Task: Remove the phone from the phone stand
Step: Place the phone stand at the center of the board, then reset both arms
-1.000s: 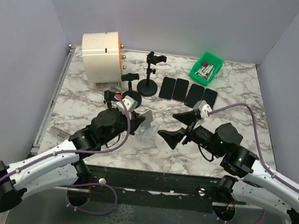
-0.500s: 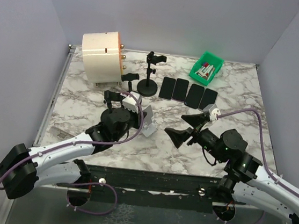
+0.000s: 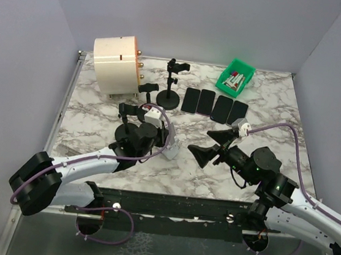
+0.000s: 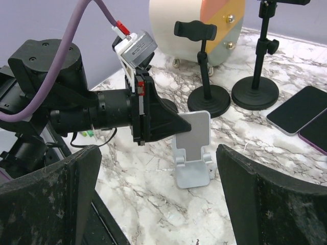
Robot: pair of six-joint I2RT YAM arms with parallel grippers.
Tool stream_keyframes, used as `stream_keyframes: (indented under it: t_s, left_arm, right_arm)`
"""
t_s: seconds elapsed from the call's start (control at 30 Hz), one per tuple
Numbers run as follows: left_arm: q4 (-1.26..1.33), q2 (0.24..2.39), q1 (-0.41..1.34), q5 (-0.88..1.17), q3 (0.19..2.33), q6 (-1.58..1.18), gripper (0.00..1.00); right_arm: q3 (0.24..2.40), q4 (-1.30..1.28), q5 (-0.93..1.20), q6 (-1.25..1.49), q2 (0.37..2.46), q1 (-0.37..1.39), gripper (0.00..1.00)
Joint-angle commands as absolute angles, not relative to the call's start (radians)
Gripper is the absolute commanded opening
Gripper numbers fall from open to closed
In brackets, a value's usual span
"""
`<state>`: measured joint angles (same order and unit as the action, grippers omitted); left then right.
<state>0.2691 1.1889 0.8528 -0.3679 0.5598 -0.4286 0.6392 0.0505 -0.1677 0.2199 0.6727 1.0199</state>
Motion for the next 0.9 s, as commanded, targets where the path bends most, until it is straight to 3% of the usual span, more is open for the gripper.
stream_keyframes:
  t_s: [0.0, 0.1, 0.47, 0.53, 0.77, 0.87]
  left_arm:
    - [0.293, 1.180, 0.852, -0.385, 0.554, -0.437, 0.31]
    - [0.271, 1.152, 0.851, -0.402, 0.551, -0.431, 0.53]
    - [0.097, 0.937, 0.851, -0.333, 0.593, -0.434, 0.83]
    - [0.032, 0.884, 0.851, -0.318, 0.627, -0.440, 0.98]
    - [-0.240, 0.855, 0.851, -0.444, 0.849, -0.512, 0.99]
    - [-0.395, 0.932, 0.851, -0.626, 0.961, -0.591, 0.99]
  right_arm:
    - [0.644, 0.023, -0.192, 0.223, 0.671, 1.023, 0.99]
    - [0.651, 0.011, -0.198, 0.217, 0.668, 1.023, 0.99]
    - [0.684, -0.049, -0.220, 0.210, 0.648, 1.023, 0.99]
    - [0.696, -0.062, -0.239, 0.209, 0.647, 1.022, 0.99]
    - [0.728, -0.080, -0.445, 0.257, 0.654, 1.023, 1.00]
    - [0.749, -0.090, -0.531, 0.285, 0.668, 1.022, 1.00]
